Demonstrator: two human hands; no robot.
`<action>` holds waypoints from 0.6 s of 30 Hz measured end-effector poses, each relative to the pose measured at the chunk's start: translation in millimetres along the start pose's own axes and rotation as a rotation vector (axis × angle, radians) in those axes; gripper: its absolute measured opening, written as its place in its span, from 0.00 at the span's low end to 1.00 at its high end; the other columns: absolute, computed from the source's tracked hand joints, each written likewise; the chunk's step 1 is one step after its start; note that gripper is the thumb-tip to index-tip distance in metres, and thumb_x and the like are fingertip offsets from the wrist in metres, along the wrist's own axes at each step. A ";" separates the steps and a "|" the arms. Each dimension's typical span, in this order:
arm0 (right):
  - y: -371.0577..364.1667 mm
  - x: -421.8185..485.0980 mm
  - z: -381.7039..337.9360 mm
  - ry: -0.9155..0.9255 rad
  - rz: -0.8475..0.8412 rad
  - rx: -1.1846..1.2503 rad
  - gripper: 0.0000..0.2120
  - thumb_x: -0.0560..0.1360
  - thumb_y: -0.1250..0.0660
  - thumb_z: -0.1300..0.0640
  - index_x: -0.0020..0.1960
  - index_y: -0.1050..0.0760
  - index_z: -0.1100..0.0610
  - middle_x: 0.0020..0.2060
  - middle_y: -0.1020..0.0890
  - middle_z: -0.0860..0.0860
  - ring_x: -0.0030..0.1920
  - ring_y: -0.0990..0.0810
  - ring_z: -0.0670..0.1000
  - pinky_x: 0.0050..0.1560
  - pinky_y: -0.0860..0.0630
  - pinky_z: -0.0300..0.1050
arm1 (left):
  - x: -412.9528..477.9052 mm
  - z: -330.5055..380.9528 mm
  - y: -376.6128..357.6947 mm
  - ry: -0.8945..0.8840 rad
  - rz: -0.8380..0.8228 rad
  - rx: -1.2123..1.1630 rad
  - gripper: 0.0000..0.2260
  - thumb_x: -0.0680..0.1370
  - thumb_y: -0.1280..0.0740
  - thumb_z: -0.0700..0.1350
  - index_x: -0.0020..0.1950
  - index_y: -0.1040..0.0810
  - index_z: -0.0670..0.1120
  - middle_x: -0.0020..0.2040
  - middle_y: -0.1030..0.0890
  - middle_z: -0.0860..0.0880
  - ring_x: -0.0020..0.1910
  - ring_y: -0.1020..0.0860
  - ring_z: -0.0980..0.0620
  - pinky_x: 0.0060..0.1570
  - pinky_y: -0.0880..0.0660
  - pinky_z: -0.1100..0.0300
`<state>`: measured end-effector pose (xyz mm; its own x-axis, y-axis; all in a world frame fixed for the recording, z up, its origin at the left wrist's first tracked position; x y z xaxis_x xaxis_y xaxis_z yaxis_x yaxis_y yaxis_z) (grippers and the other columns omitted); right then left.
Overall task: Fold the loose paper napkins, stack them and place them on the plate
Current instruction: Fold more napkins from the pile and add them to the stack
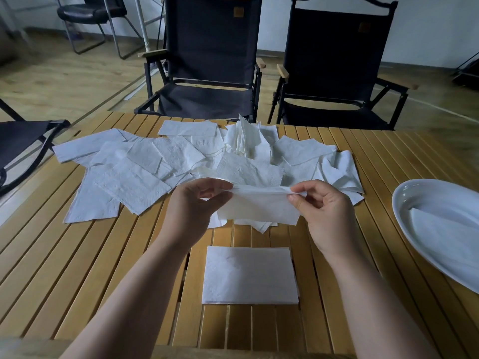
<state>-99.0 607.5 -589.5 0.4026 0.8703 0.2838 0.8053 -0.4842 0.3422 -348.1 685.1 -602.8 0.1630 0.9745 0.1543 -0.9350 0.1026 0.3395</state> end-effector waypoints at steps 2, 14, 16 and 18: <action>1.2 -0.3 0.5 0.006 0.013 -0.030 0.07 0.74 0.25 0.57 0.45 0.19 0.46 0.40 0.15 0.45 0.40 0.18 0.50 0.40 0.20 0.43 | -0.2 1.3 1.1 -0.011 0.011 0.044 0.07 0.75 0.26 0.43 0.48 0.15 0.56 0.44 0.16 0.60 0.47 0.20 0.63 0.44 0.28 0.76; 7.0 1.5 -7.4 0.061 0.028 -0.129 0.04 0.73 0.25 0.55 0.44 0.19 0.48 0.48 0.20 0.44 0.48 0.22 0.44 0.41 0.26 0.31 | 0.9 6.7 0.4 -0.044 -0.042 0.075 0.03 0.76 0.28 0.46 0.44 0.21 0.53 0.56 0.20 0.63 0.56 0.23 0.65 0.51 0.26 0.65; 3.7 1.2 -5.8 0.012 -0.005 -0.064 0.04 0.74 0.25 0.53 0.44 0.19 0.47 0.43 0.17 0.43 0.46 0.20 0.43 0.40 0.26 0.31 | 0.1 6.3 -2.7 -0.027 -0.100 0.026 0.02 0.77 0.29 0.45 0.46 0.20 0.50 0.51 0.16 0.59 0.52 0.19 0.64 0.49 0.25 0.65; 1.7 0.3 -4.7 -0.025 -0.019 -0.012 0.04 0.74 0.26 0.53 0.44 0.20 0.46 0.40 0.16 0.43 0.44 0.18 0.42 0.40 0.25 0.29 | -1.7 5.3 -3.5 -0.009 -0.135 0.003 0.03 0.77 0.29 0.45 0.45 0.21 0.49 0.45 0.15 0.54 0.47 0.17 0.60 0.46 0.23 0.60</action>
<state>-99.5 606.5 -584.6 0.3984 0.8812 0.2546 0.8076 -0.4686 0.3581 -343.4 682.0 -599.3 0.2902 0.9500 0.1151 -0.9034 0.2323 0.3603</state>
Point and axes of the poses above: each hand's wrist, its own x-axis towards the middle knuckle, its own y-axis out of the back of the hand, z = x × y, the point moved 10 cm from there along x, towards the middle knuckle
